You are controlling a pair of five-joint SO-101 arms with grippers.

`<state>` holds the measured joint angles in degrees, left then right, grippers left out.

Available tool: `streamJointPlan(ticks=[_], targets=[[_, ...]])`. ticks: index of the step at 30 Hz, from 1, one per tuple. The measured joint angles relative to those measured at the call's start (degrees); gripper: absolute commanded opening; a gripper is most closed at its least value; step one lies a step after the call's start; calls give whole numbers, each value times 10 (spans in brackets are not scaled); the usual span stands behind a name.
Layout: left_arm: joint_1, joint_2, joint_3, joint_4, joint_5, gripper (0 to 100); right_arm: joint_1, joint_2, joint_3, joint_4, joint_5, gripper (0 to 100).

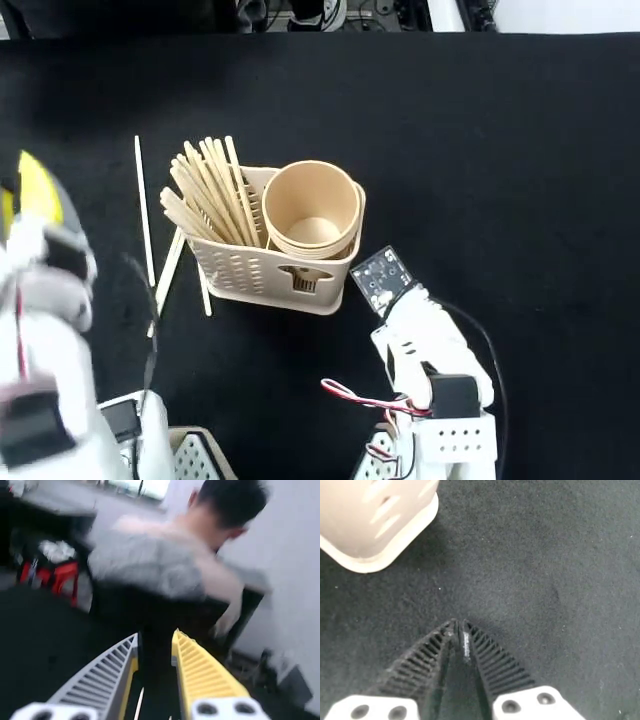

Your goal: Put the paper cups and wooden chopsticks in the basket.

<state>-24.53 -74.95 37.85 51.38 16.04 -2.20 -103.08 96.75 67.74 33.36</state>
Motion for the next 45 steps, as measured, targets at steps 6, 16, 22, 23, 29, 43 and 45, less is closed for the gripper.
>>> streamJointPlan(ticks=[6,16,22,23,29,43,45], targets=[[-4,285,-140,86,-53,120,0,0,0,0,0,12],[-3,665,-271,135,-157,121,0,0,0,0,0,12],[29,836,-326,135,-224,121,0,0,0,0,0,12],[33,861,-338,135,-226,121,0,0,0,0,0,12],[38,984,-425,142,-227,180,0,0,0,0,0,12],[51,1226,-768,314,-220,180,0,0,0,0,0,12],[51,1260,-821,338,-215,155,0,0,0,0,0,12]])
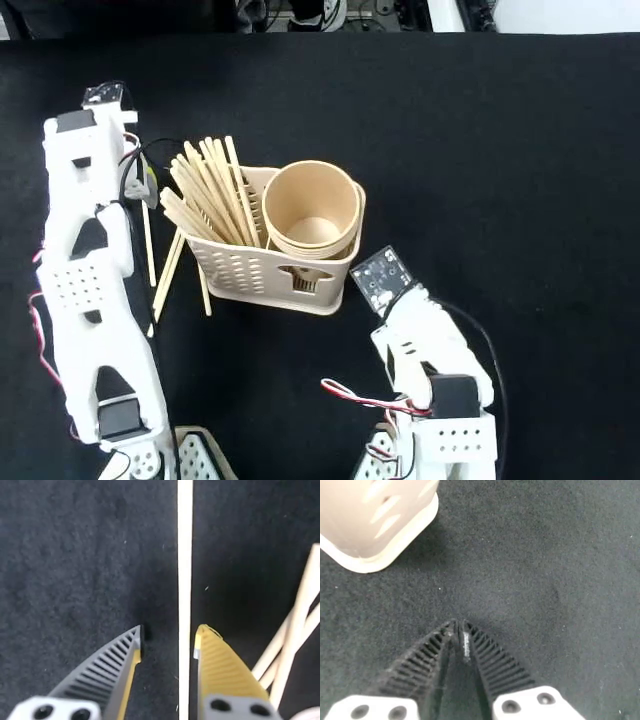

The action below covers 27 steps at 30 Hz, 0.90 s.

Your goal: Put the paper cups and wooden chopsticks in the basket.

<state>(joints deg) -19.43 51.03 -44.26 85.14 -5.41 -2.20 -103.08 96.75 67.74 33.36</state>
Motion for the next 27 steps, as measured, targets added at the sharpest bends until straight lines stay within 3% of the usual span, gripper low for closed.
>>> streamJointPlan(ticks=[3,10,15,20,27], targets=[[-1,48,-74,30,4,24,0,0,0,0,0,12],[-4,120,-249,132,15,28,0,0,0,0,0,12],[-2,113,-334,153,17,28,0,0,0,0,0,12],[-19,16,-257,155,59,29,0,0,0,0,0,12],[-28,-281,-24,155,122,29,0,0,0,0,0,12]])
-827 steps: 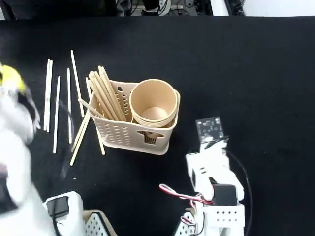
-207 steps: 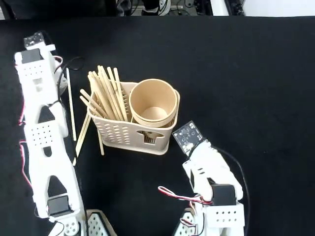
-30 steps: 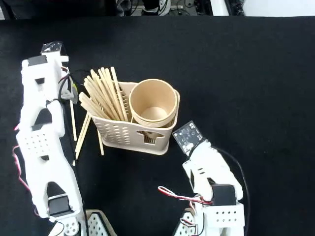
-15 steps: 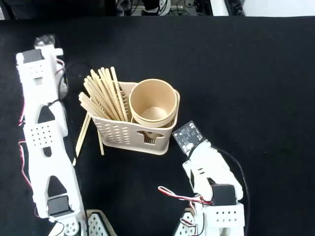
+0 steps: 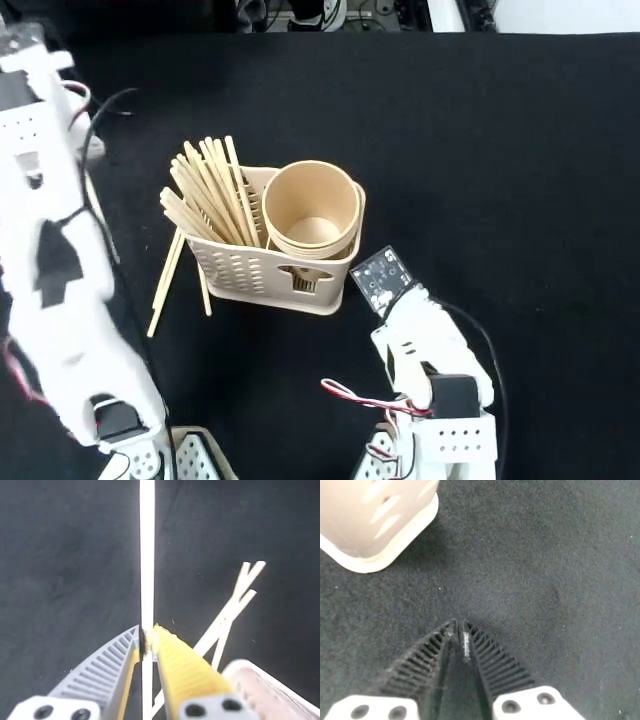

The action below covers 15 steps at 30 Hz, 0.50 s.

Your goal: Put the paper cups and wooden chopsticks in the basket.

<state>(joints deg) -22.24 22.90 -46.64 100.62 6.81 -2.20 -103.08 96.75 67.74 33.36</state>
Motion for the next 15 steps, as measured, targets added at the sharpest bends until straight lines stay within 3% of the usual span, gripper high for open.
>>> streamJointPlan(ticks=[7,15], targets=[[0,-360,164,-45,4,29,0,0,0,0,0,12],[83,-726,432,-239,4,29,0,0,0,0,0,12]])
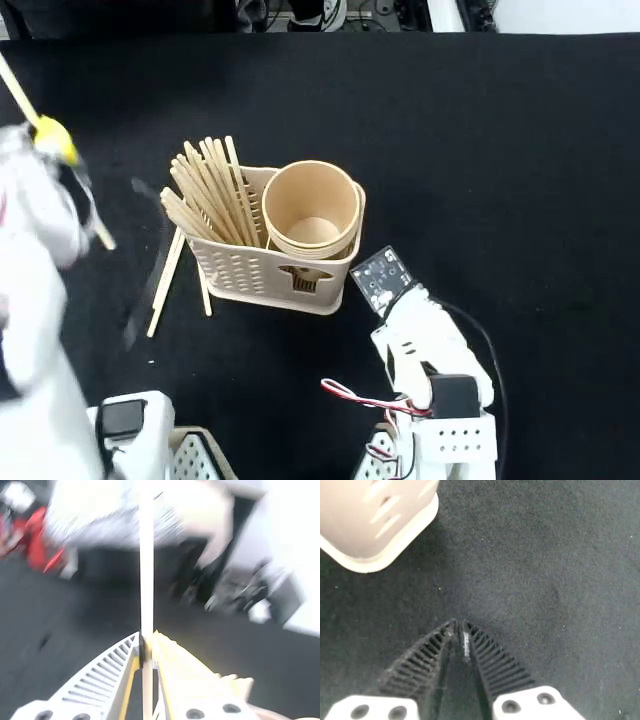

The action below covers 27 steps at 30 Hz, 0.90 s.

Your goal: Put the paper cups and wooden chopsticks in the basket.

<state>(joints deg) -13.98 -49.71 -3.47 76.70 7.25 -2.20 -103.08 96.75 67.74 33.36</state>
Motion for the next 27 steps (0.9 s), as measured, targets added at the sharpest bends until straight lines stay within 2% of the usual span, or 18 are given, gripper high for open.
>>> streamJointPlan(ticks=[8,10,13,20,24,27], targets=[[170,-331,357,-317,0,29,0,0,0,0,0,12],[207,-382,447,-405,0,29,0,0,0,0,0,12],[225,-413,569,-516,0,29,0,0,0,0,0,12],[231,-425,745,-556,0,39,0,0,0,0,0,12],[233,-421,783,-556,0,184,0,0,0,0,0,12],[233,-424,768,-510,19,196,0,0,0,0,0,12]])
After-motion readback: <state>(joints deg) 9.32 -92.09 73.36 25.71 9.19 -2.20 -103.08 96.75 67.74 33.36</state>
